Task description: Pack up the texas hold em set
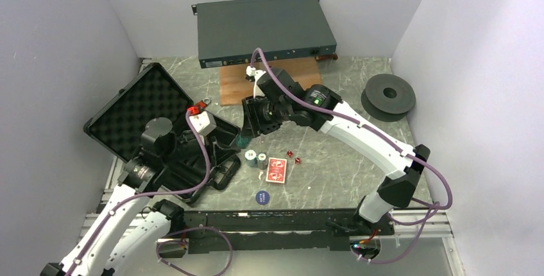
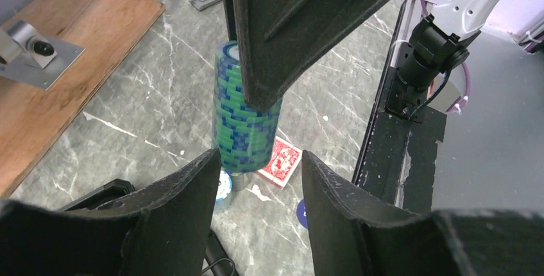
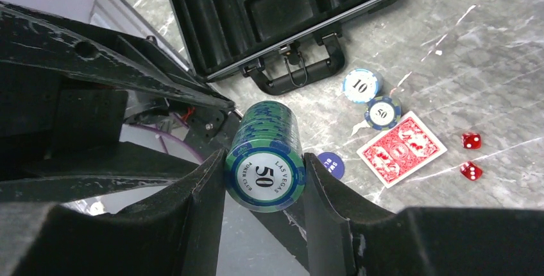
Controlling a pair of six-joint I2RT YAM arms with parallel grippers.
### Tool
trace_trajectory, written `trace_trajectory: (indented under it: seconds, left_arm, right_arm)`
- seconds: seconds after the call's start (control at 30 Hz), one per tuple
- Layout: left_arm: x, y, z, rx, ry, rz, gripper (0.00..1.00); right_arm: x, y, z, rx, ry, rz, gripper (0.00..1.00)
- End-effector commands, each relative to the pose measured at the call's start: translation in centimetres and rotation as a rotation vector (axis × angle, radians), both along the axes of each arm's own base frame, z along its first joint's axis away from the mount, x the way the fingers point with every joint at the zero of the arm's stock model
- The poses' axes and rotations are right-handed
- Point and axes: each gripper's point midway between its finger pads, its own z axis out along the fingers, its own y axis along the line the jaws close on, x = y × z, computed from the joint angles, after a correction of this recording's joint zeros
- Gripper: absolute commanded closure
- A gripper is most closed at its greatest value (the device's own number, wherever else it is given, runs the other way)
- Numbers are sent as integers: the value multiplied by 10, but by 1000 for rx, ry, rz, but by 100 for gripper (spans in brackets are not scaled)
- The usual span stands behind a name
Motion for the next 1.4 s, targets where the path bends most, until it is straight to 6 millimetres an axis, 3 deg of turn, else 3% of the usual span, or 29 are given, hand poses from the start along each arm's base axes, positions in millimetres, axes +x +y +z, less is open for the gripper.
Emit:
trace_trajectory:
  seconds: [0.0,0.3,0.7,0.9,1.07,1.13,1.17,1.37]
  left_arm:
    - [6,-12,27,-22,-137,-29,44]
    - [15,-29,22,25,-145,-34,50]
    - [10,-38,8,26,-107,-75,47]
    - [14,-35,0,47,-89,-40,68]
    - [13,-31,-2,53,-91,-18,100]
    - [11,-29,-2,46,-98,-13,100]
    - [10,-29,-1,43,-103,-12,100]
    - [12,-23,-2,50,-112,25,100]
  right_arm:
    - [-8,12,47,158,-41,54,100]
    - [-13,21,48,187,-14,90,100]
    - [-11,33,49,205,-2,110,100]
    - [-11,35,52,219,-6,116,100]
    - [-12,36,57,238,-10,127,100]
    - [-13,36,60,245,-15,129,100]
    - [-13,36,62,249,-20,129,98]
    - [-6,27,78,272,-88,83,60]
